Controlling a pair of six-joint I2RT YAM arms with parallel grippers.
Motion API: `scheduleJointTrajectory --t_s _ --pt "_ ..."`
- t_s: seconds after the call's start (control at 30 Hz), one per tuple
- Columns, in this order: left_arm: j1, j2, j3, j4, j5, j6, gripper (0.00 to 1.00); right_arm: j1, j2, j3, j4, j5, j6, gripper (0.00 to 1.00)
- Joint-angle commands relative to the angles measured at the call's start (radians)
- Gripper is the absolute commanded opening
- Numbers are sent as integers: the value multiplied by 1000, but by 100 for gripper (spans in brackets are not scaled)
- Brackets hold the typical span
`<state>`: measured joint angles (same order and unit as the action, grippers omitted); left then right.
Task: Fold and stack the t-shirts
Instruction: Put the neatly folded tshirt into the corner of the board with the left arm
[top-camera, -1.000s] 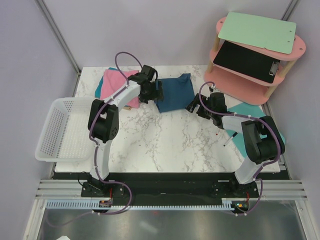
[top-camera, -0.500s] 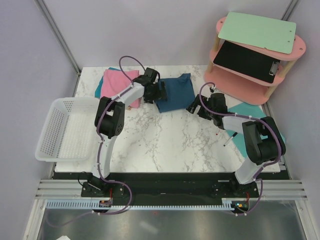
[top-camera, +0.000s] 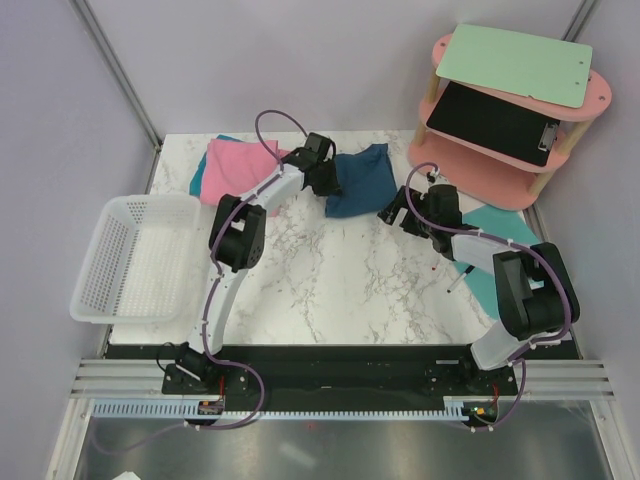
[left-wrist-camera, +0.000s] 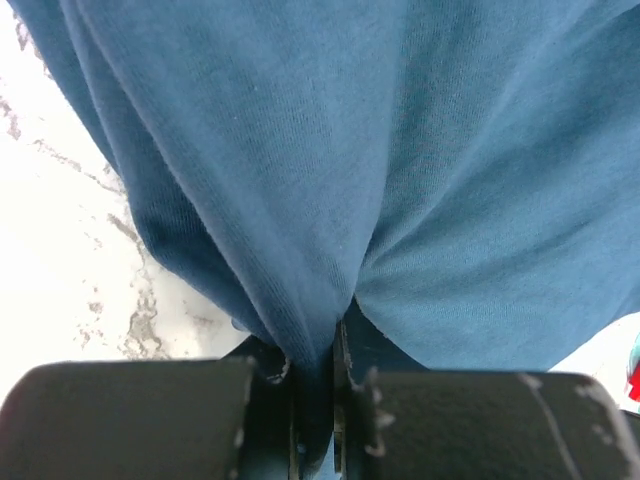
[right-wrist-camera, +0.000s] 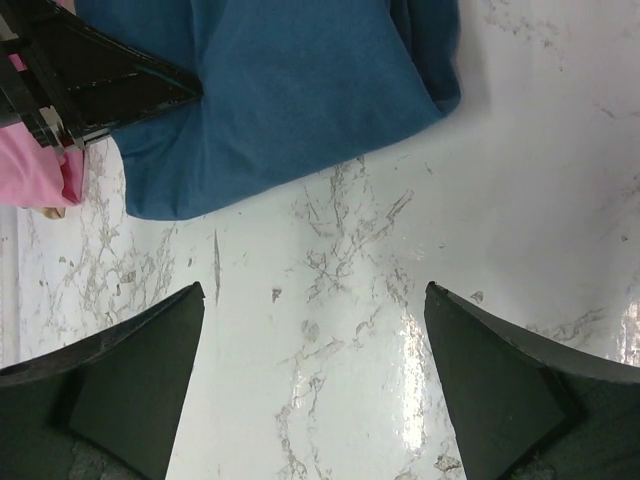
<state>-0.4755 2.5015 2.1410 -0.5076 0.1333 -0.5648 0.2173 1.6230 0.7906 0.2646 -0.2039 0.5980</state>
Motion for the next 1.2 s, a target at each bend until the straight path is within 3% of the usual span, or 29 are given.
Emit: scheduleJointTrajectory --t_s 0.0,0.27,0.6,0.93,1.17 --pt "11 -33 45 -86 -32 49 2 -6 -45 -13 5 4 -12 98" --pt "86 -139 218 -310 29 175 2 -4 -22 -40 41 -23 16 98" --pt "224 -257 214 -474 63 308 2 -4 11 -65 76 -43 32 98" --pt "337 -317 191 -534 129 440 2 -3 28 -79 105 -65 49 98" --pt "503 -326 209 -536 235 433 2 -2 35 -86 110 -66 49 98"
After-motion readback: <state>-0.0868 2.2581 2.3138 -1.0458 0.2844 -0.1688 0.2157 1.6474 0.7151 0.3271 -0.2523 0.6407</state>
